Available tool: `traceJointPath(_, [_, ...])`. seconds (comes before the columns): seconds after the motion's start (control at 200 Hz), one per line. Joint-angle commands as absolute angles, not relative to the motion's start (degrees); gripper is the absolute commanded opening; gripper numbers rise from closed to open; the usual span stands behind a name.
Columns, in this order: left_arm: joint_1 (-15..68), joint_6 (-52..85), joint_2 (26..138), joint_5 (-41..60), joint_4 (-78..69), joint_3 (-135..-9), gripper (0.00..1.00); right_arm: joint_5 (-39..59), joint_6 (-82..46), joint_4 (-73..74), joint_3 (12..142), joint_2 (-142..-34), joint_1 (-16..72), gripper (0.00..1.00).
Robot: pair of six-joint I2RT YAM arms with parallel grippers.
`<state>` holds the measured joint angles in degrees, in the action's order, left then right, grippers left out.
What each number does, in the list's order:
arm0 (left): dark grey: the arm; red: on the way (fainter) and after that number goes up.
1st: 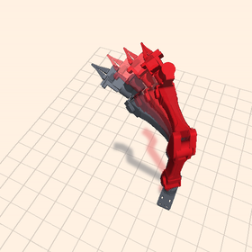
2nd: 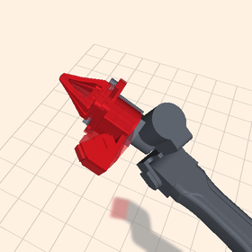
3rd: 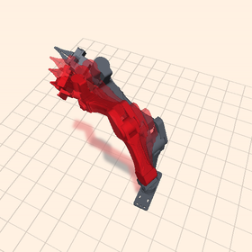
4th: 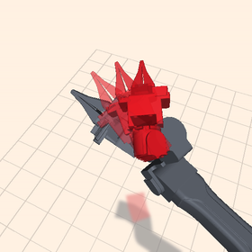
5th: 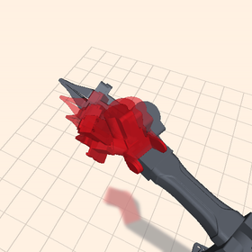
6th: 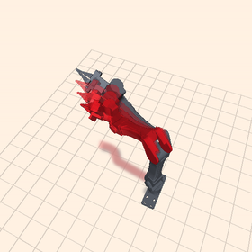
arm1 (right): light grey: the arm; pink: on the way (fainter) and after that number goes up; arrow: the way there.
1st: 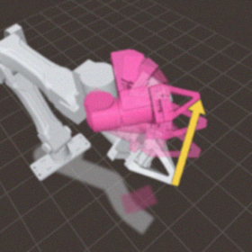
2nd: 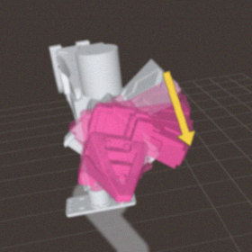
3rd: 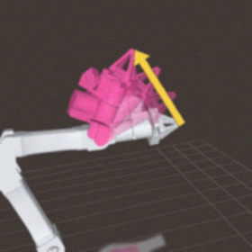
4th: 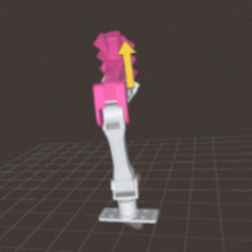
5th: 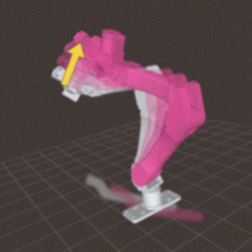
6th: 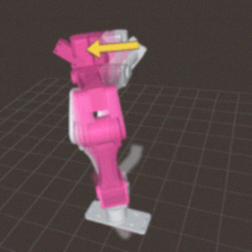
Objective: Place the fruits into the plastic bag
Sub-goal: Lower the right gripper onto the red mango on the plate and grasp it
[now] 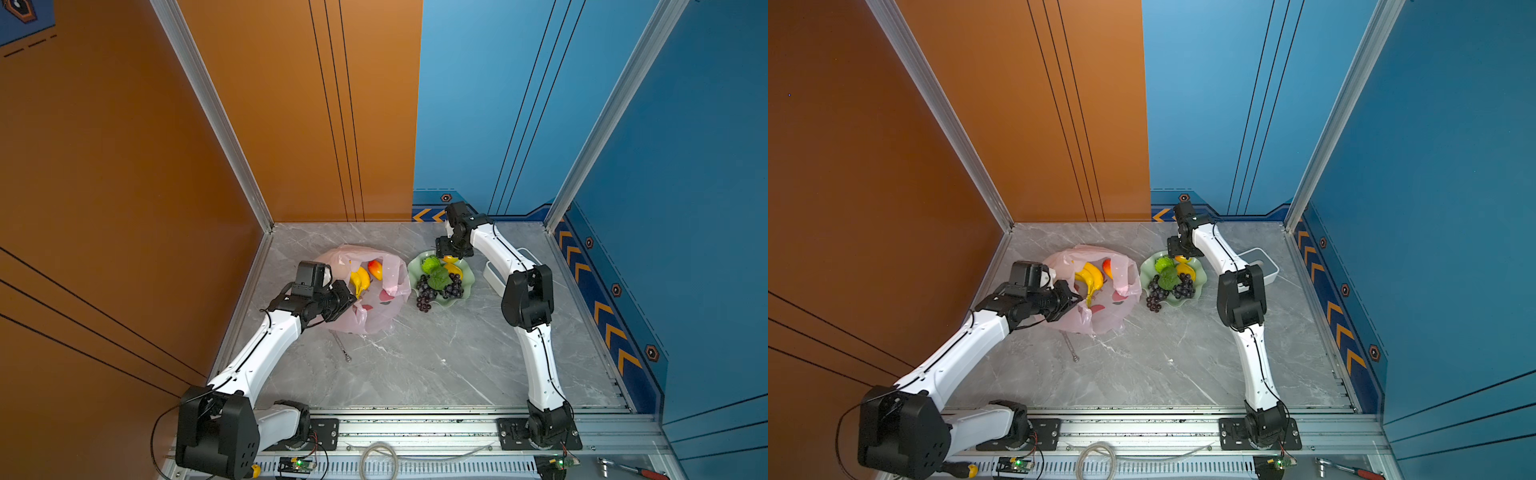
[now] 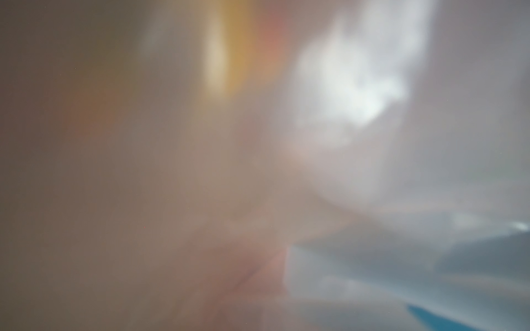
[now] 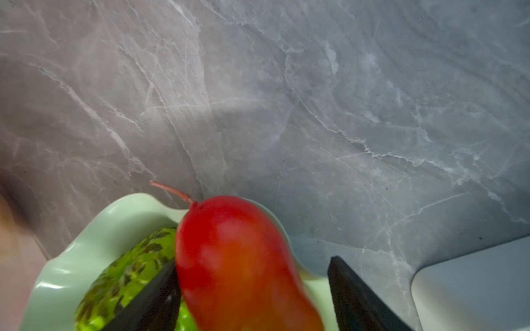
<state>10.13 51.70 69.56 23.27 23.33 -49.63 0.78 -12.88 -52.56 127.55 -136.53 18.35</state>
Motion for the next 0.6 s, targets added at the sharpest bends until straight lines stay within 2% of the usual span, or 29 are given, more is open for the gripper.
traceJointPath(0.0, [9.7, 51.1, 69.8, 23.9, 23.5, -50.9, 0.00, -1.6, -12.8, -54.5, 128.6, -138.4, 18.1, 0.77])
traceJointPath(0.34, [9.5, 50.7, 70.7, 24.2, 23.6, -51.5, 0.00, -2.7, -11.7, -54.5, 130.2, -139.6, 19.1, 0.74])
traceJointPath(0.436, [9.5, 50.6, 70.8, 24.4, 23.6, -51.4, 0.00, -3.3, -10.9, -54.5, 130.1, -139.3, 19.6, 0.71])
traceJointPath(0.511, [9.4, 50.5, 70.8, 24.4, 23.6, -51.2, 0.00, -3.7, -10.4, -54.5, 129.9, -139.0, 20.1, 0.66])
traceJointPath(0.596, [9.2, 50.6, 70.7, 24.6, 23.4, -50.8, 0.00, -4.2, -10.2, -54.5, 129.9, -138.6, 20.6, 0.65])
